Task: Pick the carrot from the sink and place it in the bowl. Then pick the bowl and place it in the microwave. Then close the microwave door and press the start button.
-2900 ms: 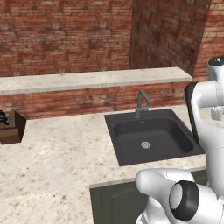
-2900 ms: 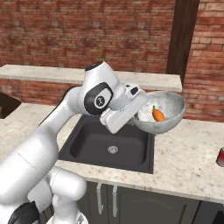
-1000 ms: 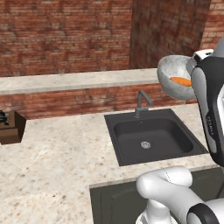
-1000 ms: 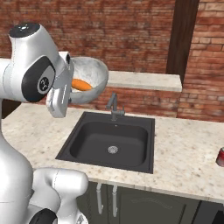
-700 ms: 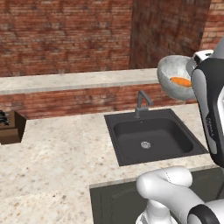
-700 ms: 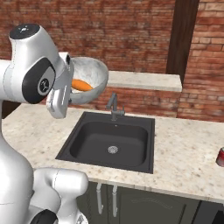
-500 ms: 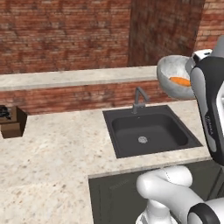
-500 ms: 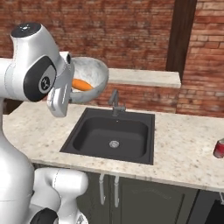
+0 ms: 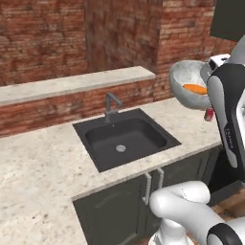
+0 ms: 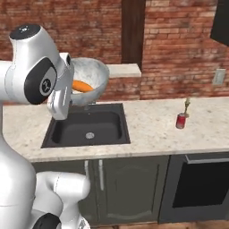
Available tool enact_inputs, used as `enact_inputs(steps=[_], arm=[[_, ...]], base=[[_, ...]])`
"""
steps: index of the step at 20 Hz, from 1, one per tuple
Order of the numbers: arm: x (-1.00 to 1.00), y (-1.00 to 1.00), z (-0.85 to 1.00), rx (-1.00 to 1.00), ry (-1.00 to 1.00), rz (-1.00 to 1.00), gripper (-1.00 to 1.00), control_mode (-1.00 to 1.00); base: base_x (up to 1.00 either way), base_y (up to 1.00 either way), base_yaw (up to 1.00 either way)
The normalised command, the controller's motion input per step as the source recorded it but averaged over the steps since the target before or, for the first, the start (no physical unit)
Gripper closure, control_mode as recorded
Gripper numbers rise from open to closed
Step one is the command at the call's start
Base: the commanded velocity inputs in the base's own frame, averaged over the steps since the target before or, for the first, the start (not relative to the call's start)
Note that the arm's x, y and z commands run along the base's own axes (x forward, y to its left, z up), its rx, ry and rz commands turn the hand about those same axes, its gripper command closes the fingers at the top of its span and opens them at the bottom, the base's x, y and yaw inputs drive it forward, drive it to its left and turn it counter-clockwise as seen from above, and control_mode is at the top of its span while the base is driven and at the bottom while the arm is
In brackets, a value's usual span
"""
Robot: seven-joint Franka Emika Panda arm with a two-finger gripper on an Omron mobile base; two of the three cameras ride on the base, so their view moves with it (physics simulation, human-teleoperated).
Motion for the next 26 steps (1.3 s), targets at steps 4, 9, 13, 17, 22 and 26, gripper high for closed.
enact_inputs(steps=[4, 9, 13, 17, 22, 26], arm=[[0.00, 0.00, 0.00, 0.00, 0.00, 0.00, 1.00, 1.00], [0.00, 0.00, 0.00, 0.00, 0.00, 0.00, 1.00, 1.00], [0.00, 0.00, 0.00, 0.00, 0.00, 0.00, 1.00, 1.00], [0.00, 0.00, 0.00, 0.00, 0.00, 0.00, 1.00, 1.00], [0.00, 0.00, 0.00, 0.00, 0.00, 0.00, 1.00, 1.00], [0.00, 0.00, 0.00, 0.00, 0.00, 0.00, 1.00, 1.00]], base=[[0.00, -0.01, -0.65], [0.00, -0.29, -0.64], [0.00, -0.31, -0.65], [0.00, -0.26, -0.64], [0.00, -0.27, -0.59], [0.00, -0.27, -0.51]])
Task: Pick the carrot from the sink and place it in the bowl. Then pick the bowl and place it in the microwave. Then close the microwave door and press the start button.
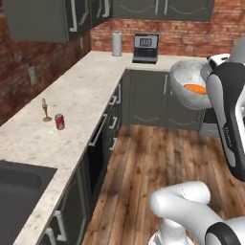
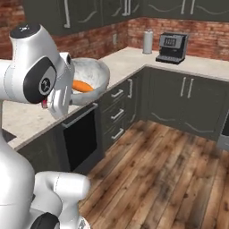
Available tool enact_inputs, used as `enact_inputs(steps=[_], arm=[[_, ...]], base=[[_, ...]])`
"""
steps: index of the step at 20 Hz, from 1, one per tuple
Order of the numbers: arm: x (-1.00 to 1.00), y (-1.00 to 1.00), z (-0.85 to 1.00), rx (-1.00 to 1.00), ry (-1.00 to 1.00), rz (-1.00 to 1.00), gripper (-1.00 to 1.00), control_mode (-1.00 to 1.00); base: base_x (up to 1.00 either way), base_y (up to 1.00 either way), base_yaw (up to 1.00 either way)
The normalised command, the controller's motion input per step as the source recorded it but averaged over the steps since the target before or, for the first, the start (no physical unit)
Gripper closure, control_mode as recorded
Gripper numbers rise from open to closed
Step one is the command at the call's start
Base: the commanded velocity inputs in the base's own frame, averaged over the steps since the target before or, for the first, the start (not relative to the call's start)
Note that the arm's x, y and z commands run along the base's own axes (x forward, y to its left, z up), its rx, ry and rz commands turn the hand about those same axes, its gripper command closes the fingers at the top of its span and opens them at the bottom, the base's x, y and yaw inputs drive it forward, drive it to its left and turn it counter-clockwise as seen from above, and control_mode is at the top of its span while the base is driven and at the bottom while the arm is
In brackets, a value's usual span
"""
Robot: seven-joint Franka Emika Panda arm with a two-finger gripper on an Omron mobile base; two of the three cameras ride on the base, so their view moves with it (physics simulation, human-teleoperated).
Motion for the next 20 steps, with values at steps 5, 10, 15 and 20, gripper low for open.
enact_inputs(steps=[5, 10, 15, 20], arm=[[0.00, 0.00, 0.00, 0.00, 0.00, 0.00, 1.00, 1.00], [0.00, 0.00, 0.00, 0.00, 0.00, 0.00, 1.00, 1.00], [0.00, 0.00, 0.00, 0.00, 0.00, 0.00, 1.00, 1.00], [0.00, 0.00, 0.00, 0.00, 0.00, 0.00, 1.00, 1.00]], base=[[0.00, -0.15, -0.46], [0.00, -0.09, -0.44], [0.00, -0.06, -0.43], [0.06, -0.06, -0.44]])
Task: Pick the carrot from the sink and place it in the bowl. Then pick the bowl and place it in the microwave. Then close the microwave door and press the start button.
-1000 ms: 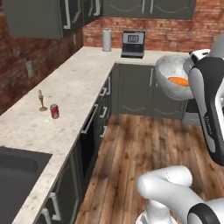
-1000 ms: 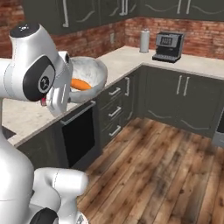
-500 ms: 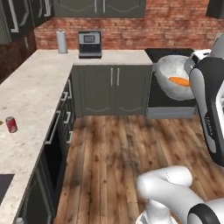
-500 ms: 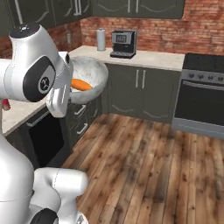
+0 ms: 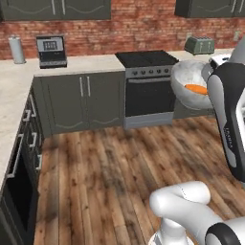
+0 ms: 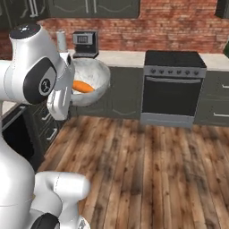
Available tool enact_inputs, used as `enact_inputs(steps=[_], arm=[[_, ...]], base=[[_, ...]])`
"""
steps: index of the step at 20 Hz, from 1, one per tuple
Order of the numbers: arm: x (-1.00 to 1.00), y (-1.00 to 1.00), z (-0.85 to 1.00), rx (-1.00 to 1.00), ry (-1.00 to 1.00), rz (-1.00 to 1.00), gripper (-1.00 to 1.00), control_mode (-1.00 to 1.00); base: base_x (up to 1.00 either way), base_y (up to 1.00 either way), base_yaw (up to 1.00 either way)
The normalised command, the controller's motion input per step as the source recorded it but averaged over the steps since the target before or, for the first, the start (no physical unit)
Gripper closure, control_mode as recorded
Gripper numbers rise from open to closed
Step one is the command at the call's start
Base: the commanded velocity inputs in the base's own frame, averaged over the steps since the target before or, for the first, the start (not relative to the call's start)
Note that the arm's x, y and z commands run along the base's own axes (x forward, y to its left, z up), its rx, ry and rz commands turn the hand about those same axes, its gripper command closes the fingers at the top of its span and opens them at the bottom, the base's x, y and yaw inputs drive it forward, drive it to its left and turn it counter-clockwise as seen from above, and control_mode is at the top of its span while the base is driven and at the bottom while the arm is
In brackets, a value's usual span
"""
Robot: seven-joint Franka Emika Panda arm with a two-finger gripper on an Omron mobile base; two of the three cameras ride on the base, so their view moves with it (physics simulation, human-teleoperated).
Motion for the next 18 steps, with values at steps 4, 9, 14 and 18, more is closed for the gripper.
enact_inputs(steps=[4, 9, 14, 18], arm=[[0.00, 0.00, 0.00, 0.00, 0.00, 0.00, 1.00, 1.00], [0.00, 0.00, 0.00, 0.00, 0.00, 0.00, 1.00, 1.00], [0.00, 0.00, 0.00, 0.00, 0.00, 0.00, 1.00, 1.00], [0.00, 0.00, 0.00, 0.00, 0.00, 0.00, 1.00, 1.00]], base=[[0.10, -0.15, -0.50], [0.18, -0.03, -0.61], [0.12, 0.00, -0.68], [0.07, 0.00, -0.74]])
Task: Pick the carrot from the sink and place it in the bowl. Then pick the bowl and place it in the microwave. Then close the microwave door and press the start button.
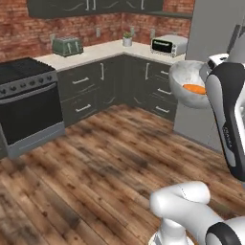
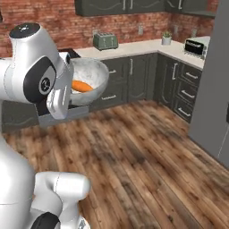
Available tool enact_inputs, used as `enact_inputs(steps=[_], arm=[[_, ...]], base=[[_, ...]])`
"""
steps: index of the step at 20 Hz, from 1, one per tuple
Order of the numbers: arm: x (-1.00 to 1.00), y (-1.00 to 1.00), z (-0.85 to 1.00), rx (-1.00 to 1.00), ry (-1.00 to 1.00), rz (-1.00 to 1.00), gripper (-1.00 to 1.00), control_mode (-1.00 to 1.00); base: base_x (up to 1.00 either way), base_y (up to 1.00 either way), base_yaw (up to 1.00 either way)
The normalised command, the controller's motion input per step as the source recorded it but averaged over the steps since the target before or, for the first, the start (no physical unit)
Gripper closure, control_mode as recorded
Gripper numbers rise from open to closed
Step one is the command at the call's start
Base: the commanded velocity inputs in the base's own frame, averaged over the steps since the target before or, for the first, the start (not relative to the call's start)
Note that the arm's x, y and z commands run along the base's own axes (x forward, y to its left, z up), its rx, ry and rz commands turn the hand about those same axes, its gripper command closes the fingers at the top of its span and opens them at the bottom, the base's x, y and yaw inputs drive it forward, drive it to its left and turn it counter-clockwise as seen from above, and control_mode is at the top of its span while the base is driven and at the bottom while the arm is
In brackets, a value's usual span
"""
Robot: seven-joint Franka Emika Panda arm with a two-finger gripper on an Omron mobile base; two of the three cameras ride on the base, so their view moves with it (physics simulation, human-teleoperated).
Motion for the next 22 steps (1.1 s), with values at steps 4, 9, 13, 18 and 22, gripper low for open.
enact_inputs(steps=[4, 9, 13, 18, 22], arm=[[0.00, 0.00, 0.00, 0.00, 0.00, 0.00, 1.00, 1.00], [0.00, 0.00, 0.00, 0.00, 0.00, 0.00, 1.00, 1.00], [0.00, 0.00, 0.00, 0.00, 0.00, 0.00, 1.00, 1.00], [0.00, 0.00, 0.00, 0.00, 0.00, 0.00, 1.00, 1.00], [0.00, 0.00, 0.00, 0.00, 0.00, 0.00, 1.00, 1.00]], base=[[0.03, 0.00, -0.75], [0.02, -0.03, -0.74], [0.00, -0.11, -0.67], [0.00, -0.21, -0.61], [0.00, -0.49, -0.50]])
